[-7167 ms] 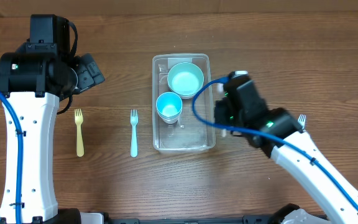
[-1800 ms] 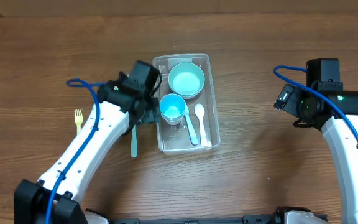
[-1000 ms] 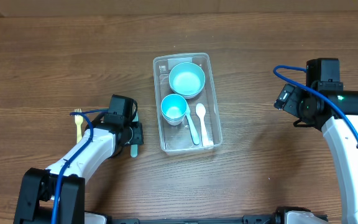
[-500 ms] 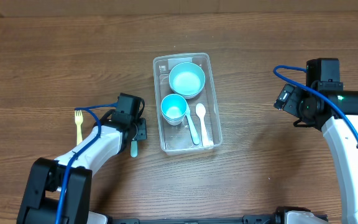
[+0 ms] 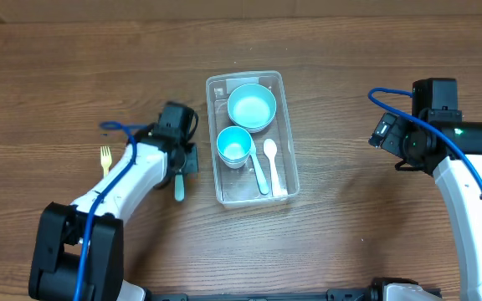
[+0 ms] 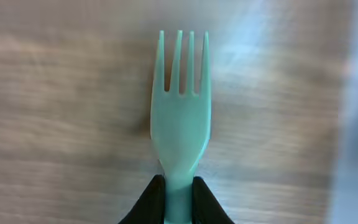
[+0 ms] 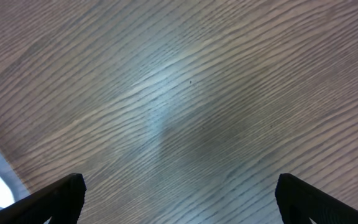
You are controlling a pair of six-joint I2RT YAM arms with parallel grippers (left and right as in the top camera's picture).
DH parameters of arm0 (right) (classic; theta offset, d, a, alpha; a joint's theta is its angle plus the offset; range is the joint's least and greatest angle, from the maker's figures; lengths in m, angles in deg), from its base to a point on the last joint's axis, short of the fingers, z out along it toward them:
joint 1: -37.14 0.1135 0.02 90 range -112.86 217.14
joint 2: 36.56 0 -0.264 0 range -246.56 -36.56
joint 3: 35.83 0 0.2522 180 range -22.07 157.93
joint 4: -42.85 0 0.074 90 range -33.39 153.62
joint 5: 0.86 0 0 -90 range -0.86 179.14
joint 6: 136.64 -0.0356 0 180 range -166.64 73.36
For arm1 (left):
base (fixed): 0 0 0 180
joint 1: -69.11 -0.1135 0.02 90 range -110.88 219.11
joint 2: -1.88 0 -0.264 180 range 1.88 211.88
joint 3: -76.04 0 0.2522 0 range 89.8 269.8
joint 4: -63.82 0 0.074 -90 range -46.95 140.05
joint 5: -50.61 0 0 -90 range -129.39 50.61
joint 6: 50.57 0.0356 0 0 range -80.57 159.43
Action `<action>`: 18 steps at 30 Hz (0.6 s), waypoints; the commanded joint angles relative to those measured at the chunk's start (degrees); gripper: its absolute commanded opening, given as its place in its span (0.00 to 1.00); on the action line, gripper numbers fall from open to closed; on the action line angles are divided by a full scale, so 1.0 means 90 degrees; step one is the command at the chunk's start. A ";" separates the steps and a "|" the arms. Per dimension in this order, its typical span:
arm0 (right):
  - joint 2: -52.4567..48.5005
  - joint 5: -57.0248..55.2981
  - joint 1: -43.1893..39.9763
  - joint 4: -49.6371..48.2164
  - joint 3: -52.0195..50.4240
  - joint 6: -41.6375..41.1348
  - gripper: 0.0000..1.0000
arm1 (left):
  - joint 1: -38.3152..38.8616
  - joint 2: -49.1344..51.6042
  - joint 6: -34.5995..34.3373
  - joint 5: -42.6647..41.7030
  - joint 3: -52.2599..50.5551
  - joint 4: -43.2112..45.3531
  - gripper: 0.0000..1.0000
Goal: Pack container
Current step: 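Carry the teal fork into the container and release it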
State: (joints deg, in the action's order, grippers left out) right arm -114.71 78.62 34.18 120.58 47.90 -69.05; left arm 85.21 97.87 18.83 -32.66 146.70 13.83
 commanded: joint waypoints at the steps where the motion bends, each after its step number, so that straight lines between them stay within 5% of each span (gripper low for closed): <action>1: 0.0141 -0.0044 -0.0007 -0.0027 0.0146 0.0034 1.00 | 0.0027 -0.0537 -0.0022 0.0228 0.1071 -0.0566 0.11; 7: 0.0141 -0.0044 -0.0007 -0.0027 0.0146 0.0034 1.00 | 0.0952 -0.1180 -0.0848 -0.0238 0.2334 -0.1224 0.08; 18: 0.0141 -0.0044 -0.0007 -0.0027 0.0146 0.0034 1.00 | 0.2888 -0.0729 -0.1887 -0.0362 0.2373 -0.0568 0.11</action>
State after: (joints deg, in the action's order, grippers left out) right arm -114.71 78.64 34.18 120.60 47.90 -69.05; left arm 109.69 88.60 4.30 -35.77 167.21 7.51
